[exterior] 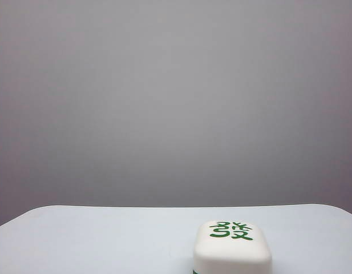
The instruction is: Pick up the foam mahjong on the table and turn it over.
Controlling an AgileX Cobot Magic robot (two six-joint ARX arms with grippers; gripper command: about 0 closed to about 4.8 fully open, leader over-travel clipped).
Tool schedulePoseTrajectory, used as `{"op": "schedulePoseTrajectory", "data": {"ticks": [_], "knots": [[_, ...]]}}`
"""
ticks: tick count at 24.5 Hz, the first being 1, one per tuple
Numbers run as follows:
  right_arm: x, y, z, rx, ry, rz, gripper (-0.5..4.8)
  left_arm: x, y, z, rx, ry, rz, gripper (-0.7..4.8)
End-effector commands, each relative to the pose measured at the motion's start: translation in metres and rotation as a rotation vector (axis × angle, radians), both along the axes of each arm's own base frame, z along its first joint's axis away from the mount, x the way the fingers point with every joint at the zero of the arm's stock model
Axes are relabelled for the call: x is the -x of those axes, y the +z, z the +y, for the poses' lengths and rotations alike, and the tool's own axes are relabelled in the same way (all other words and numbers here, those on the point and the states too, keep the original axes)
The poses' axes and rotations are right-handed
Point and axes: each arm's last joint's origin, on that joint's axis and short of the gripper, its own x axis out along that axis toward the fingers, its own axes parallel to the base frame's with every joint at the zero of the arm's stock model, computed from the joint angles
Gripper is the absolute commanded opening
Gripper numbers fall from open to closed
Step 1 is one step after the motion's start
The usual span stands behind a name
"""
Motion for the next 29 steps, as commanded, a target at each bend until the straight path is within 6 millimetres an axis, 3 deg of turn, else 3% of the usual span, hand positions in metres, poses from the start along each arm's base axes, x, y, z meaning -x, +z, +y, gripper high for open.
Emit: {"op": "schedulePoseTrajectory", "data": {"ticks": [1,3,6,10,15,17,18,21,23,25,29], "knots": [[-0.009,0.012,0.002,0.01,-0.005,0.053,-0.04,-0.003,0.032,-0.001,0.023,-0.029,-0.046,-0.05],[-0.018,0.021,0.005,0.017,-0.004,0.081,-0.04,-0.006,0.057,-0.003,0.027,-0.079,-0.055,-0.05],[-0.037,0.037,0.013,0.018,0.091,0.16,-0.04,-0.014,0.093,-0.004,-0.105,-0.145,-0.041,-0.05],[-0.065,0.038,0.024,0.014,0.189,0.249,-0.04,-0.025,0.111,-0.005,-0.242,-0.203,0.022,-0.05],[-0.094,0.012,0.036,-0.014,0.335,0.372,0.01,-0.036,0.099,-0.011,-0.182,-0.403,0.152,-0.05],[-0.103,-0.002,0.04,-0.031,0.371,0.432,0.23,-0.039,0.092,-0.015,-0.195,-0.473,0.208,-0.05],[-0.109,-0.013,0.043,-0.047,0.398,0.479,0.62,-0.04,0.089,-0.021,-0.224,-0.523,0.23,-0.06],[-0.116,-0.034,0.047,-0.138,0.448,0.613,0.69,-0.041,0.085,-0.034,-0.291,-0.572,0.241,-0.05],[-0.126,-0.047,0.051,-0.176,0.486,0.702,1.47,-0.041,0.083,-0.046,-0.378,-0.545,0.256,-0.05],[-0.137,-0.055,0.056,-0.214,0.537,0.761,1.73,-0.041,0.079,-0.06,-0.439,-0.494,0.282,-0.05],[-0.157,-0.065,0.063,-0.243,0.563,0.866,2.85,-0.042,0.074,-0.085,-0.451,-0.592,0.285,-0.05]]}}
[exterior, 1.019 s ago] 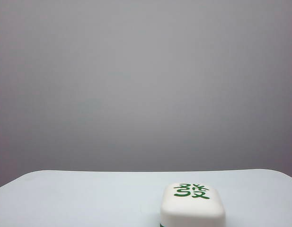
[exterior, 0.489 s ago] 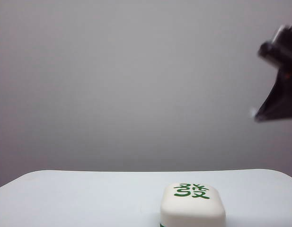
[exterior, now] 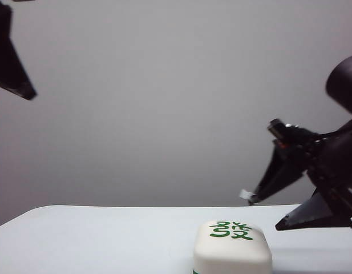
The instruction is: Pick up the foam mahjong on the table and turn it over.
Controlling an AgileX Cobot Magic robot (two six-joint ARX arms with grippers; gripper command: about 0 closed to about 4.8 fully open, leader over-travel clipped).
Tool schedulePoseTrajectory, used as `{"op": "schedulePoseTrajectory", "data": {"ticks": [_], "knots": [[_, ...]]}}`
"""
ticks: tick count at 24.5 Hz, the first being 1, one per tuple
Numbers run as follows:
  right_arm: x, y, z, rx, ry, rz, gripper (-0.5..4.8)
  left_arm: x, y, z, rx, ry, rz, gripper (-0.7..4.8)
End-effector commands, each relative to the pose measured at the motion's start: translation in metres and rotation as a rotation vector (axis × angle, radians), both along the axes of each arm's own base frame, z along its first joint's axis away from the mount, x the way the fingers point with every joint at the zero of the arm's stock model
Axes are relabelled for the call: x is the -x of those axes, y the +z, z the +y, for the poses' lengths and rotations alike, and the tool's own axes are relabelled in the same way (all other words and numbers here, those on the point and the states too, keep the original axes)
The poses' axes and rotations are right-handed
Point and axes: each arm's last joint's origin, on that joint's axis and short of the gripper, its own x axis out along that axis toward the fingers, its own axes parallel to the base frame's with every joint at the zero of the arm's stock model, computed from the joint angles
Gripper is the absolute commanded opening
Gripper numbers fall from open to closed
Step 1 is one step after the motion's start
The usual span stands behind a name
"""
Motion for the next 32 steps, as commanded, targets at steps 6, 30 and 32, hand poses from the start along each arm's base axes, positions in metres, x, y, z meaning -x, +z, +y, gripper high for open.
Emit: {"op": "schedulePoseTrajectory", "data": {"ticks": [6,30,32], "knots": [[-0.014,-0.011,0.014,-0.006,0.059,0.106,3.16,-0.009,-0.001,-0.022,0.053,-0.062,-0.016,-0.05],[-0.035,0.024,0.03,0.311,0.096,0.042,-0.05,-0.009,0.0,-0.024,0.09,-0.103,-0.015,-0.06],[-0.043,0.041,0.029,0.496,0.112,0.038,-0.05,-0.009,0.0,-0.024,0.09,-0.103,-0.014,-0.05]]}}
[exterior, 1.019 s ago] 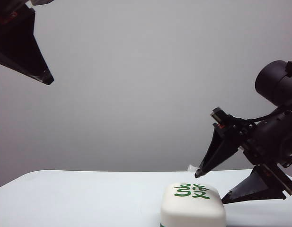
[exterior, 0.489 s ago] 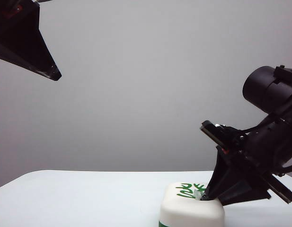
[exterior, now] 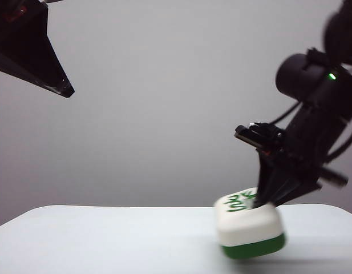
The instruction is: Pick up the foam mahjong on the table and turn it over.
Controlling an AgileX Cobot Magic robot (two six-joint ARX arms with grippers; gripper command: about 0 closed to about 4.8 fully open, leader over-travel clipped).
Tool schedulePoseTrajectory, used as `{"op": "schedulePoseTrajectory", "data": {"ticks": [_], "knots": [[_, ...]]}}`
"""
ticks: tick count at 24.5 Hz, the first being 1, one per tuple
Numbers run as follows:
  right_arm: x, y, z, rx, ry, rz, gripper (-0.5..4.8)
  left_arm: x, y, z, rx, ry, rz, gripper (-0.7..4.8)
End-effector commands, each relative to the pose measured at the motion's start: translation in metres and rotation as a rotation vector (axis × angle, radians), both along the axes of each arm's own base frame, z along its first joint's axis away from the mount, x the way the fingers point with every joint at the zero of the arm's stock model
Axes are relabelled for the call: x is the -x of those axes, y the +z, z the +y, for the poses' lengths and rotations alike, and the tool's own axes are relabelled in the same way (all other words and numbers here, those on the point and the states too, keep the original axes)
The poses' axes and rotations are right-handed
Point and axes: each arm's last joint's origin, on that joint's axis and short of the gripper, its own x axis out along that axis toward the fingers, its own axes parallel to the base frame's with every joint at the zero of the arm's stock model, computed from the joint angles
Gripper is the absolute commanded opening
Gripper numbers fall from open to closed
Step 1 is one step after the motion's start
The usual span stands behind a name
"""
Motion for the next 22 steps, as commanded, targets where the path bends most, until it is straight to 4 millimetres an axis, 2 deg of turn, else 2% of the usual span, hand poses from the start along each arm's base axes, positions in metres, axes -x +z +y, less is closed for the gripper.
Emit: {"op": "schedulePoseTrajectory", "data": {"ticks": [1,2,4,7,10,19,22], "knots": [[-0.006,0.024,-0.006,0.333,0.027,-0.014,-0.05,-0.001,0.002,0.0,0.013,-0.004,-0.01,-0.05],[-0.011,0.035,-0.009,0.492,0.006,-0.048,-0.05,-0.001,0.002,0.0,0.013,-0.004,-0.01,-0.05],[-0.017,0.049,-0.011,0.64,-0.008,-0.091,-0.05,-0.001,0.002,0.0,0.013,-0.004,-0.011,-0.05],[-0.023,0.062,-0.011,0.737,-0.007,-0.135,-0.05,-0.001,0.003,0.0,0.014,-0.004,-0.011,-0.05],[-0.028,0.063,-0.012,0.836,-0.006,-0.161,-0.05,-0.001,0.003,-0.001,0.016,-0.004,-0.014,-0.05],[-0.033,0.021,-0.006,0.934,0.112,-0.013,-0.05,-0.001,0.003,-0.001,0.016,-0.004,-0.014,-0.05],[-0.03,0.002,0.013,0.977,0.179,0.002,-0.05,-0.001,0.003,-0.001,0.017,-0.004,-0.015,-0.05]]}}
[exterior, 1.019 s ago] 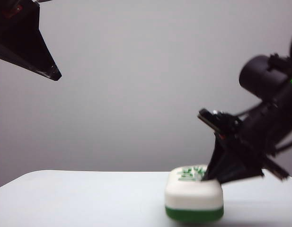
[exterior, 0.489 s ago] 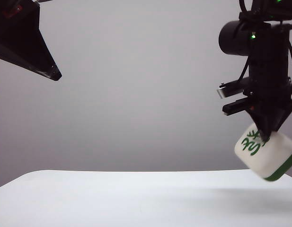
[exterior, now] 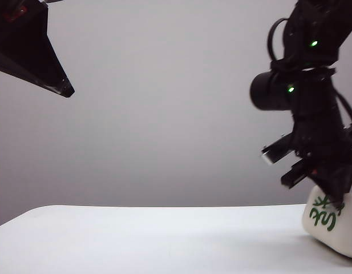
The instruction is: Pick up the foam mahjong on the table and turn it over.
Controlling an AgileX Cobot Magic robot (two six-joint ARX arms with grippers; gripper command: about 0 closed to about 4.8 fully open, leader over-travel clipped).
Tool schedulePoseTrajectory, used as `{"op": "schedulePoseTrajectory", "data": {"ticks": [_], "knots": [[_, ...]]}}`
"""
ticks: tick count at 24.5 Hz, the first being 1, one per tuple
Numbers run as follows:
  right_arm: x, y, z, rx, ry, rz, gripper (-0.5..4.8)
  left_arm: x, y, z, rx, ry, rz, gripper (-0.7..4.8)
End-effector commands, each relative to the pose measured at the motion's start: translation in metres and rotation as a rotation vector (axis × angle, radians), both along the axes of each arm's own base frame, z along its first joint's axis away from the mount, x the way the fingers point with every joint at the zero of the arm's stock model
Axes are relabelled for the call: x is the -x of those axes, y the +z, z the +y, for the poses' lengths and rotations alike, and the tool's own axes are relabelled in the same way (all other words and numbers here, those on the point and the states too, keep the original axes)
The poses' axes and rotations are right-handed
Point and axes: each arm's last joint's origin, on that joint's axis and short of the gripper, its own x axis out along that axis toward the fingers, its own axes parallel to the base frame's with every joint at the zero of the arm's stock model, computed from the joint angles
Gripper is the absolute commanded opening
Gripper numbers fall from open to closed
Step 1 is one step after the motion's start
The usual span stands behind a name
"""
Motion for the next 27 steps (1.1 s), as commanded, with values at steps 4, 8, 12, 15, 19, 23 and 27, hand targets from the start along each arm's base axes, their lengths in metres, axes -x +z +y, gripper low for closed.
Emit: {"op": "schedulePoseTrajectory", "data": {"ticks": [4,8,12,15,19,23,27], "knots": [[0.007,-0.026,0.037,0.037,0.107,0.039,-0.05,-0.001,0.003,-0.001,0.018,-0.003,-0.018,-0.06],[0.016,-0.039,0.073,-0.22,0.165,0.083,0.26,-0.001,0.003,-0.001,0.018,-0.003,-0.018,-0.05],[0.009,-0.027,0.089,-0.438,0.145,0.095,2.06,-0.001,0.003,-0.001,0.018,-0.003,-0.018,-0.05],[0.001,-0.014,0.096,-0.516,0.137,0.08,2.08,-0.001,0.003,-0.001,0.018,-0.003,-0.017,-0.05],[-0.007,0.008,0.104,-0.58,0.158,0.069,2.08,-0.001,0.003,-0.001,0.017,-0.004,-0.018,-0.05],[-0.009,0.037,0.104,-0.602,0.17,0.04,0.55,-0.001,0.003,0.0,-0.009,-0.012,-0.04,-0.05],[0.005,0.084,0.085,-0.584,0.192,-0.044,-0.08,-0.004,0.003,0.003,-0.128,0.039,-0.132,-0.05]]}}
